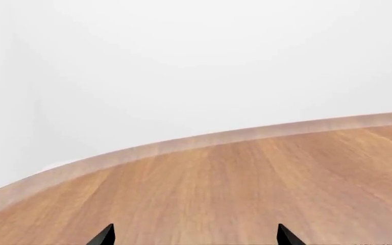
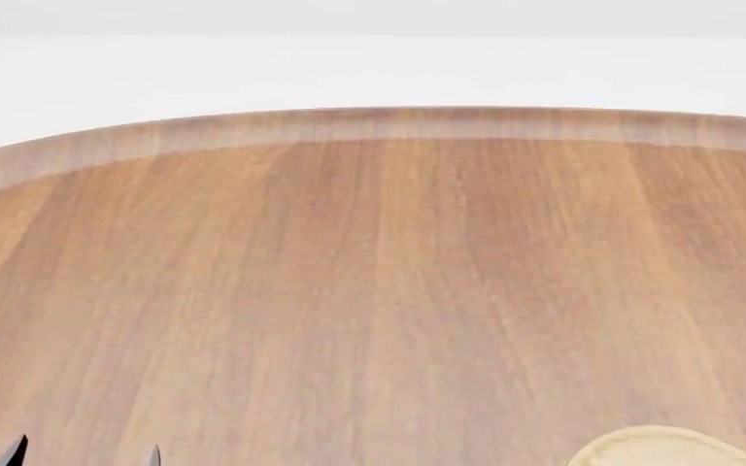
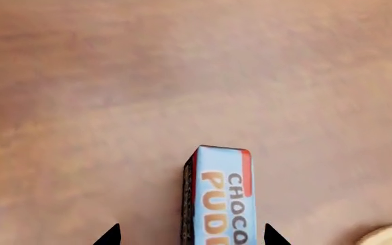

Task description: Put the chocolate pudding to the left of the plate.

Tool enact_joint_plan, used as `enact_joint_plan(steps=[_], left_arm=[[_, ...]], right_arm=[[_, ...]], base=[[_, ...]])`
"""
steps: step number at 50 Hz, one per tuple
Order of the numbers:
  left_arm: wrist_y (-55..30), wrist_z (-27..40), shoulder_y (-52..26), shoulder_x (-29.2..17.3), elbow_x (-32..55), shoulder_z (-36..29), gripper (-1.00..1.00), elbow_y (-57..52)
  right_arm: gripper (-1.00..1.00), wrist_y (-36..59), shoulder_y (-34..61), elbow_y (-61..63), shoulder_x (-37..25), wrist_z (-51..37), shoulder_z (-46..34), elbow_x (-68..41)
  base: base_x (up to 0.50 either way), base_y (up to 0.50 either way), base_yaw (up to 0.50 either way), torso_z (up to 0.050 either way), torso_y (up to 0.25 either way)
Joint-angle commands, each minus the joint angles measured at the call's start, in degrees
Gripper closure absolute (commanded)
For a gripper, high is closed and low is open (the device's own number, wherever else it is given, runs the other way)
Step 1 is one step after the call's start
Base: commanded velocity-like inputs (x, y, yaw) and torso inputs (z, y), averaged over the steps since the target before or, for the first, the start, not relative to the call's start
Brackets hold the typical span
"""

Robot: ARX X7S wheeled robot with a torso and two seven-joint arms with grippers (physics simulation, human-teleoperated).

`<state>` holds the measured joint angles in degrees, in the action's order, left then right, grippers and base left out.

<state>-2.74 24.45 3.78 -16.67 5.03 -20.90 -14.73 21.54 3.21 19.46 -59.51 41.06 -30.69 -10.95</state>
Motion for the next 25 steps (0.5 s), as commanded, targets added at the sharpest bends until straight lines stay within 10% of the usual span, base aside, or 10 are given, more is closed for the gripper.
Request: enact_joint_plan(steps=[1, 25], left_arm=[[-0.13, 0.22, -0.2, -0.14, 0.04, -0.23, -1.0, 0.1], [-0.13, 0.6, -0.36, -0.38, -0.07, -1.0, -1.0, 0.28]], right_arm=[[-1.0, -1.0, 0.01, -2.88, -0.27, -0.45, 1.2, -0.86], [-1.0, -8.46, 2.06, -16.16, 5.96, 1.1, 0.33, -1.0]], base=[[0.0, 0.0, 0.0, 0.0, 0.0], [0.0, 0.0, 0.0, 0.0, 0.0]])
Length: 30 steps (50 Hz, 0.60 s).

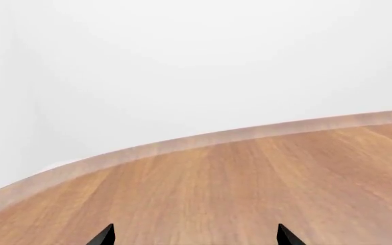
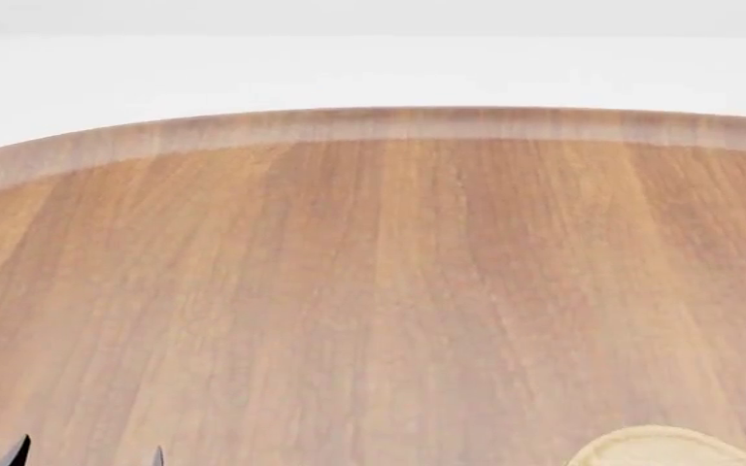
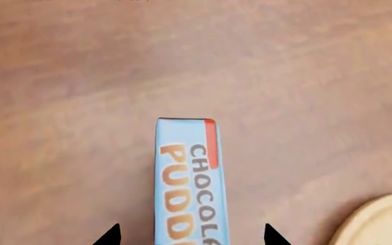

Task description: Put the chocolate pudding to the left of the plate.

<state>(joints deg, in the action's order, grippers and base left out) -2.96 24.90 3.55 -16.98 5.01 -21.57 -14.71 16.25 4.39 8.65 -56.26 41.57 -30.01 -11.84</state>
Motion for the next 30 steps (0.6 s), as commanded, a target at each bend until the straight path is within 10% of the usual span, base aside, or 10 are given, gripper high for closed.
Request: enact_joint_plan(steps=[1, 30], left_arm=[[0.21, 0.13, -0.19, 0.0, -0.09, -0.47, -1.0, 0.49], [0.08, 0.76, -0.19, -0.41, -0.19, -1.14, -1.0, 0.04]], right_arm=[[-1.0, -4.8, 0.99, -6.78, 3.35, 0.69, -0.73, 0.57], [-1.0, -7.96, 2.84, -15.62, 7.86, 2.22, -3.04, 1.76]], base=[[0.0, 0.0, 0.0, 0.0, 0.0], [0.0, 0.0, 0.0, 0.0, 0.0]])
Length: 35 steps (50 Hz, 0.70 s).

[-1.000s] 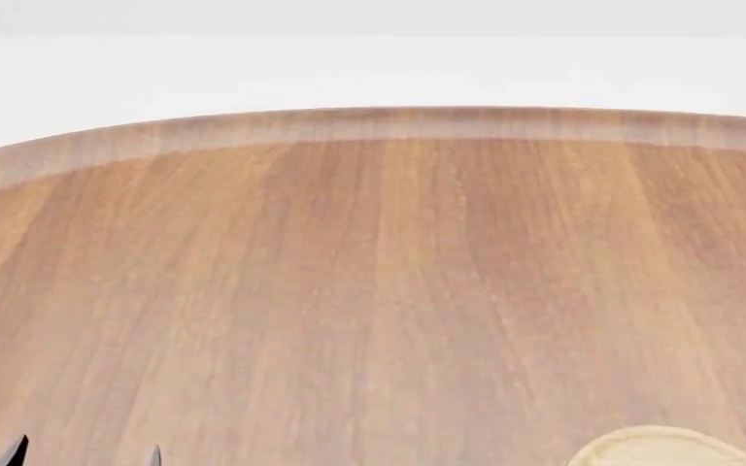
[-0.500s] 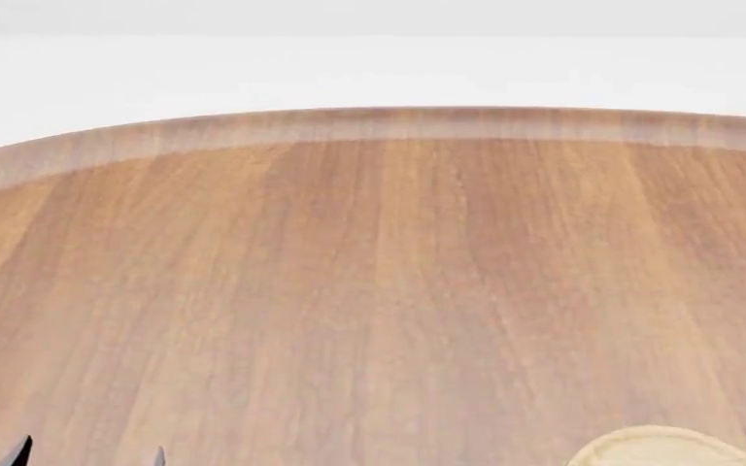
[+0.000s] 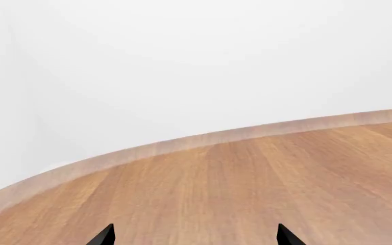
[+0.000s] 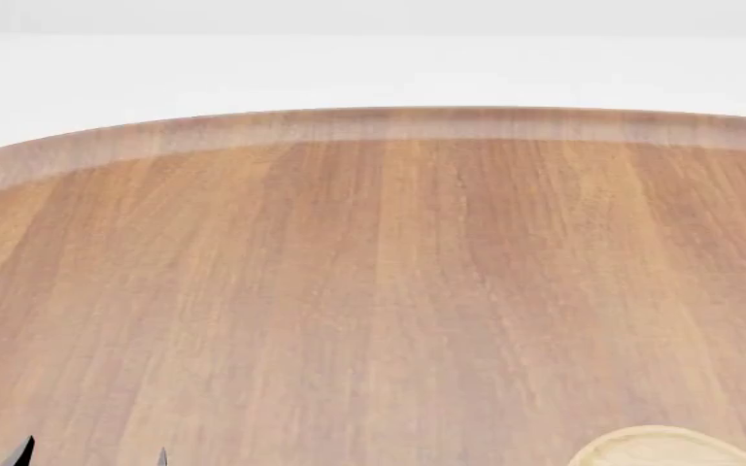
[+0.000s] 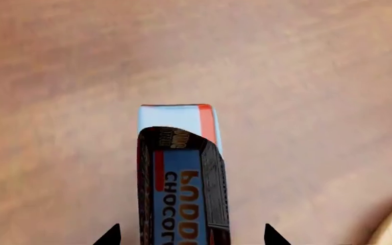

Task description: Put the chocolate pudding to the left of the plate.

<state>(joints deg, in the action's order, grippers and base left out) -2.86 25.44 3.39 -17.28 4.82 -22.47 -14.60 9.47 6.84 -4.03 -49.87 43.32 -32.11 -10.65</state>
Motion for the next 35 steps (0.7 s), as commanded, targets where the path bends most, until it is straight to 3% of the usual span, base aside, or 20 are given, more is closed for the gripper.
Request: enact_joint_plan(steps=[1, 8, 9, 35], left_arm=[[0.05, 0.23, -0.07, -0.11, 0.02, -0.24, -1.0, 0.02], [0.12, 0.35, -0.03, -0.24, 0.03, -0.37, -1.0, -0.04], [0.11, 0.38, -0.01, -0.26, 0.05, -0.37, -1.0, -0.08], [0.21, 0.67, -0.11, -0.6, 0.18, -0.96, -1.0, 0.06]], right_arm=[[-1.0, -1.36, 0.5, -3.28, 1.59, 0.56, -1.0, 0.62], [-1.0, -0.72, 1.27, -4.3, 2.18, 1.1, -1.42, 0.65], [1.0, -0.49, 1.35, -4.36, 2.3, 0.98, -1.51, 0.78], [1.0, 9.06, 5.58, 9.14, -2.3, 0.68, 0.49, 0.17]], base=[[0.0, 0.0, 0.0, 0.0, 0.0], [0.0, 0.0, 0.0, 0.0, 0.0], [0.0, 0.0, 0.0, 0.0, 0.0], [0.0, 0.0, 0.0, 0.0, 0.0]])
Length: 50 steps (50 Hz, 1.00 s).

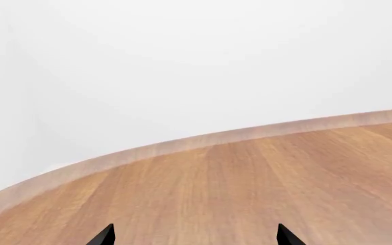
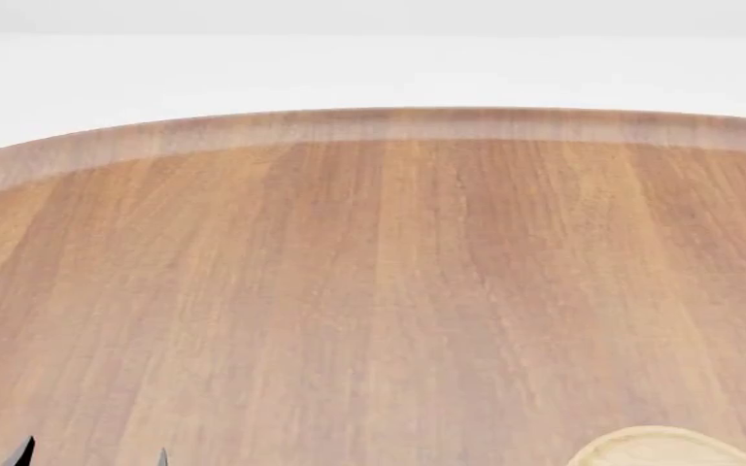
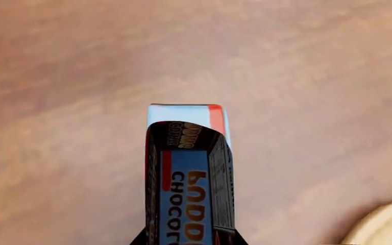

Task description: Put the chocolate pudding to the left of the plate.

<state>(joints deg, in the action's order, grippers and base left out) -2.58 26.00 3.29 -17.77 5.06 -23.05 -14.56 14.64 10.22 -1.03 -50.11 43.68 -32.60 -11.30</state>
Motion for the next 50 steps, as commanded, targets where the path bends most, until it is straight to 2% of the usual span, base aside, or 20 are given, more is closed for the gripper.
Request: enact_joint_plan(steps=[1, 17, 50], left_arm=[[0.0, 0.15, 0.05, -0.14, -0.17, -0.46, -1.0, -0.01], [-0.69, 0.23, -0.13, -0.43, -0.08, -0.86, -1.0, -0.59], [0.13, 0.21, -0.34, -0.57, -0.54, -2.47, -1.0, 0.45]], right_arm=[[1.0, 4.05, 2.28, 6.5, -2.2, 0.31, 1.03, 0.85], [1.0, 5.72, 4.28, 10.11, -3.89, 0.69, 2.6, -0.17], [1.0, 8.43, 14.7, 5.42, -0.16, 3.5, 1.73, 1.71]], base=[[0.0, 0.0, 0.0, 0.0, 0.0], [0.0, 0.0, 0.0, 0.0, 0.0], [0.0, 0.0, 0.0, 0.0, 0.0]])
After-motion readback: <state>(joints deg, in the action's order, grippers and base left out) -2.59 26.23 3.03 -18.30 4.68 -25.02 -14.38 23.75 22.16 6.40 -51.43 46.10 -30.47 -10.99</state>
